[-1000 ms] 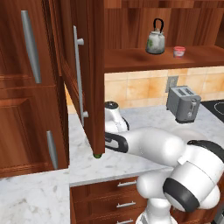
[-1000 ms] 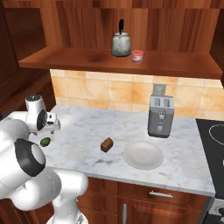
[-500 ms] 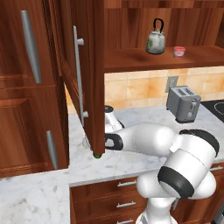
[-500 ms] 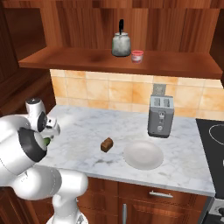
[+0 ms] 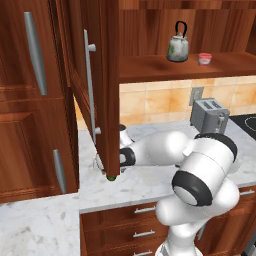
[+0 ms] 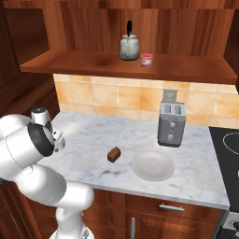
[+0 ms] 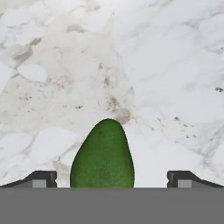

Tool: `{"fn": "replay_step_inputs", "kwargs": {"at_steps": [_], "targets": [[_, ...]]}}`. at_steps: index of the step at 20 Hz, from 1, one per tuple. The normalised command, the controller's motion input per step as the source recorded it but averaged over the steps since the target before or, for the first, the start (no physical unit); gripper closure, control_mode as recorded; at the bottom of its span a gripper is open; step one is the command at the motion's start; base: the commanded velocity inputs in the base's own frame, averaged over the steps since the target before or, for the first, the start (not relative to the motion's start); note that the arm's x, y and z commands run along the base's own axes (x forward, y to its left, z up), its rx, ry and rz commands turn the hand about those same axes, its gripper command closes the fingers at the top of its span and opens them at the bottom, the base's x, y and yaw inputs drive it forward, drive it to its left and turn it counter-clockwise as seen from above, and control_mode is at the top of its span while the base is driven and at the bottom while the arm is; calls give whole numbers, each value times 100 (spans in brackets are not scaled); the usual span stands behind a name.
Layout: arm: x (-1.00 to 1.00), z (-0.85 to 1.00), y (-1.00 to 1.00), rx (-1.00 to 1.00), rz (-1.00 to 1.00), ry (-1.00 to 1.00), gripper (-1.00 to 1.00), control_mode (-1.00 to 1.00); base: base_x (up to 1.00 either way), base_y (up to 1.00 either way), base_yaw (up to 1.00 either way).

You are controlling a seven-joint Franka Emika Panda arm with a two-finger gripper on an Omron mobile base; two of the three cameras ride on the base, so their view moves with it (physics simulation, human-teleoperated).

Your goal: Pick the avocado and bread from the counter and place them on the plate. Then pick the jam from the cabinet and place it next to the plate. Lastly close the cabinet door.

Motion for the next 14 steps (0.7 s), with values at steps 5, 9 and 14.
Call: {"fn": "replay_step_inputs", "kwargs": {"at_steps": [5,9,14], "targets": [[6,-22,8,0,-14,8,-100,-100,0,0,0],[2,-19,6,0,-16,4,-100,-100,0,0,0],[2,-16,6,0,-16,3,-100,-100,0,0,0]]}}
